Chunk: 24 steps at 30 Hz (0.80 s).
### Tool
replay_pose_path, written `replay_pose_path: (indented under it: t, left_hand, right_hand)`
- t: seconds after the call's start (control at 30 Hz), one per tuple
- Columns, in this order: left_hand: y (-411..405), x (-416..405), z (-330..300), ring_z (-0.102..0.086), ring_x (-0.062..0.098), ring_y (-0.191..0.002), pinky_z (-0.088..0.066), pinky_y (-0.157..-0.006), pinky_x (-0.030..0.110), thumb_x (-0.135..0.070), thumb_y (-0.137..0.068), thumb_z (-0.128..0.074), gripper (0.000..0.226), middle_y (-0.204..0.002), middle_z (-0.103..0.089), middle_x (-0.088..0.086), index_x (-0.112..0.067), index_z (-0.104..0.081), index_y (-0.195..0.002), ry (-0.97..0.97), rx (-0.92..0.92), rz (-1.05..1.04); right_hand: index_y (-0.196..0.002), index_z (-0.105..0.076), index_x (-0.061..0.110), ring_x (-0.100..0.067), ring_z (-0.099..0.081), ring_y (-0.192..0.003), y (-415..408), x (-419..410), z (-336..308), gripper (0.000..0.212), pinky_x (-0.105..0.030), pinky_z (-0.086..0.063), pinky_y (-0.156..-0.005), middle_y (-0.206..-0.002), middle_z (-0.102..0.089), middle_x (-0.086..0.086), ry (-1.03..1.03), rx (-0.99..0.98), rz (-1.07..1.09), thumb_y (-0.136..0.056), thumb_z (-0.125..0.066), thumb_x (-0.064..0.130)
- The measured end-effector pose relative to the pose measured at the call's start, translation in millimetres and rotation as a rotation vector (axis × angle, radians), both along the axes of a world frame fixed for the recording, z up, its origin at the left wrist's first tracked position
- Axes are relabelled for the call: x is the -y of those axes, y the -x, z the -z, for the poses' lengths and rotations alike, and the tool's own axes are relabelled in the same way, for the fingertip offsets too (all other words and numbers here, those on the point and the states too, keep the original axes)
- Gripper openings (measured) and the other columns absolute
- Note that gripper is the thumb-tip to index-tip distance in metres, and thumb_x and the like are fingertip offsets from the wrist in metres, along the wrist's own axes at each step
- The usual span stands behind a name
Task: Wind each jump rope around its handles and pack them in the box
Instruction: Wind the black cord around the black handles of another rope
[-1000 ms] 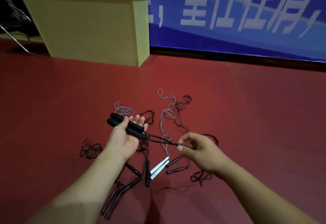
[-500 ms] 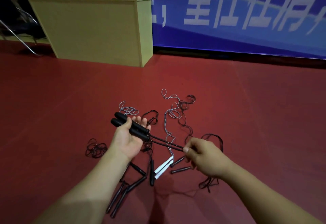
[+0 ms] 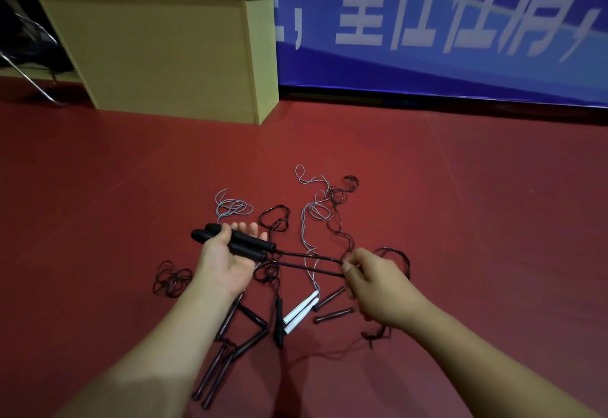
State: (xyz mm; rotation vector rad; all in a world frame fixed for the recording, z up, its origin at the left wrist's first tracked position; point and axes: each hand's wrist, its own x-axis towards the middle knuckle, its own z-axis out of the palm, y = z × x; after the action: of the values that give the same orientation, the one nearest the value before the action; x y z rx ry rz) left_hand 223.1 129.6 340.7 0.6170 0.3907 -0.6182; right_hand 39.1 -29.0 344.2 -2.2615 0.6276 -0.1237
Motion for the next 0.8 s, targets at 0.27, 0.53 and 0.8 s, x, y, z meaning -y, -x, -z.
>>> replay_pose_path:
  t: [0.27,0.53,0.8]
  left_hand:
    - [-23.8,-11.1,-1.8,-0.059,0.009,-0.052,-0.058,-0.055,0.029,-0.013,-0.1,-0.054,0.007,-0.074,-0.057,0.003,-0.006,-0.053,-0.099,-0.631,0.502,-0.223]
    - [17.3,-8.9,0.1,-0.062,0.01,-0.053,-0.051,-0.057,0.027,-0.012,-0.097,-0.057,0.013,-0.07,-0.064,0.006,-0.008,-0.054,-0.109,-1.045,1.197,0.599]
    - [85.5,5.9,-28.2,-0.058,0.001,-0.048,-0.045,-0.048,0.017,-0.01,-0.099,-0.054,0.015,-0.058,-0.064,-0.007,-0.008,-0.058,-0.084,-0.664,1.218,1.38]
  right_hand:
    - [-0.066,-0.052,0.02,-0.012,-0.036,-0.048,10.4,12.1,-26.4,0.036,-0.022,-0.034,-0.048,-0.056,-0.041,0.005,-0.556,-0.118,-0.04,-0.096,-0.057,0.04]
    - [-0.096,-0.066,0.029,0.004,-0.051,-0.059,15.8,24.8,-24.7,0.019,-0.009,-0.036,-0.056,-0.065,-0.057,0.013,0.039,0.083,0.072,-0.09,-0.06,0.047]
    - [-0.105,-0.066,0.029,0.002,-0.062,-0.074,11.4,0.4,-23.6,0.036,-0.012,-0.045,-0.068,-0.086,-0.069,0.008,-0.143,0.213,-0.172,-0.089,-0.048,0.056]
